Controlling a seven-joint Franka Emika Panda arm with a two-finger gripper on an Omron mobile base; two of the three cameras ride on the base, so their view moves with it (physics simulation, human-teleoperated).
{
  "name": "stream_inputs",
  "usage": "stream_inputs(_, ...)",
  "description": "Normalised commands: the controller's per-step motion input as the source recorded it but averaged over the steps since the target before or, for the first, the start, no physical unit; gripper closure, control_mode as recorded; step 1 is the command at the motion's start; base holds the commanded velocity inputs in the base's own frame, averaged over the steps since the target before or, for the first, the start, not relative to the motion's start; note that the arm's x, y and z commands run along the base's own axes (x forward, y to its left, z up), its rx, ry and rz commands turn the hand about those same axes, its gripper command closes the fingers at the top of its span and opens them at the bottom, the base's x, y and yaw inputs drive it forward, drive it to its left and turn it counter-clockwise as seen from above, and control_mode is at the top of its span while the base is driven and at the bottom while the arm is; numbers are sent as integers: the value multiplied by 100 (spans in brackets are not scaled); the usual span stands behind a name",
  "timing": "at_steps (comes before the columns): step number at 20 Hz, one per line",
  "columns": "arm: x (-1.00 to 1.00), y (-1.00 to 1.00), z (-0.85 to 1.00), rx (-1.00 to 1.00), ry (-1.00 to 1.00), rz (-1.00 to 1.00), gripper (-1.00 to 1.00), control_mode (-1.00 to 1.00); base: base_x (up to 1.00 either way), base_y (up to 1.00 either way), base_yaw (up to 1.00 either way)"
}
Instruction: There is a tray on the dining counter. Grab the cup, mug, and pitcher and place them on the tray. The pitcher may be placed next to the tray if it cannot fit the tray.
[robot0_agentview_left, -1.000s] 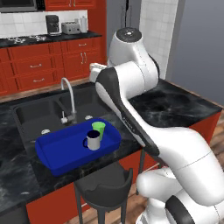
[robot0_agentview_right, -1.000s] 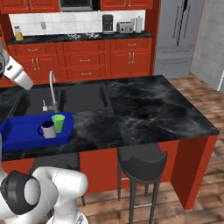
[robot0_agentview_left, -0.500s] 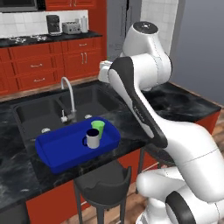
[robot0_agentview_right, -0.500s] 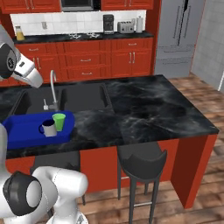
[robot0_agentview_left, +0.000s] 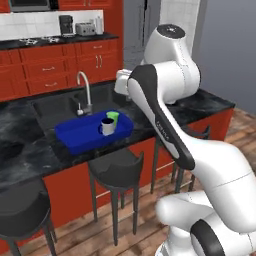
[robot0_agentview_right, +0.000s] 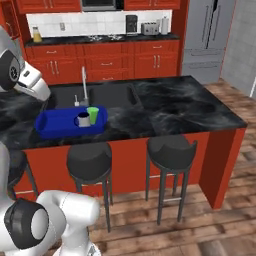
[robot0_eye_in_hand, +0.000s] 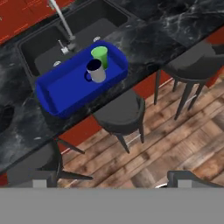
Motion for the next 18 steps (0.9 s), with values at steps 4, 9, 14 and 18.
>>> stream_inputs(4,0,0,0,0,0,0,-100,100,-98,100,0)
stream_inputs(9,0,0,0,0,0,0,-100,100,-51,100,-1)
stream_inputs(14,0,0,0,0,0,0,-100,100,-32,100,-4)
stream_inputs(18,0,0,0,0,0,0,-100,100,-18,100,-5)
